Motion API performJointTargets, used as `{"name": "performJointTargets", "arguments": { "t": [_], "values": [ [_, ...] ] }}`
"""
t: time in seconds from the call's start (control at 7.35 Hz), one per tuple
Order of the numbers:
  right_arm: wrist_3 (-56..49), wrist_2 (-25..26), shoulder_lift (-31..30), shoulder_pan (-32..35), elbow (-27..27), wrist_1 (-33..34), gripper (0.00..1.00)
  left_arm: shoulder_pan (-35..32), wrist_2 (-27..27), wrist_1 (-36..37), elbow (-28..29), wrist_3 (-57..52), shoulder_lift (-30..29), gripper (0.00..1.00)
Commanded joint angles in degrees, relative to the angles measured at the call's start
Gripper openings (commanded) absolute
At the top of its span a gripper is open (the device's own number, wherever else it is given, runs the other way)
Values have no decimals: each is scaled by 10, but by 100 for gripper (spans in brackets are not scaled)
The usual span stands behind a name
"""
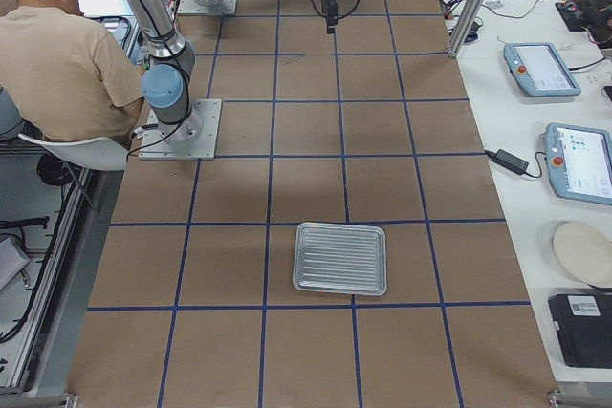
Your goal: Place bearing gear from tray to pile
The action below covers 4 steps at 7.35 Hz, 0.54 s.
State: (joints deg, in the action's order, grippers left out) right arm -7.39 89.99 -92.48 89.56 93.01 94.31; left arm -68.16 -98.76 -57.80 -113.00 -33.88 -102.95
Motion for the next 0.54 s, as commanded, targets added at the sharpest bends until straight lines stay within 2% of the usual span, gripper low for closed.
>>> {"name": "performJointTargets", "arguments": {
  "t": [0.0,0.41],
  "values": [
    [-1,-1,0,0,0,-1,100,39,-1,37,-11,-27,-23,0],
    [-1,-1,0,-1,2,-1,100,72,-1,60,-12,-29,-51,0]
  ]
}}
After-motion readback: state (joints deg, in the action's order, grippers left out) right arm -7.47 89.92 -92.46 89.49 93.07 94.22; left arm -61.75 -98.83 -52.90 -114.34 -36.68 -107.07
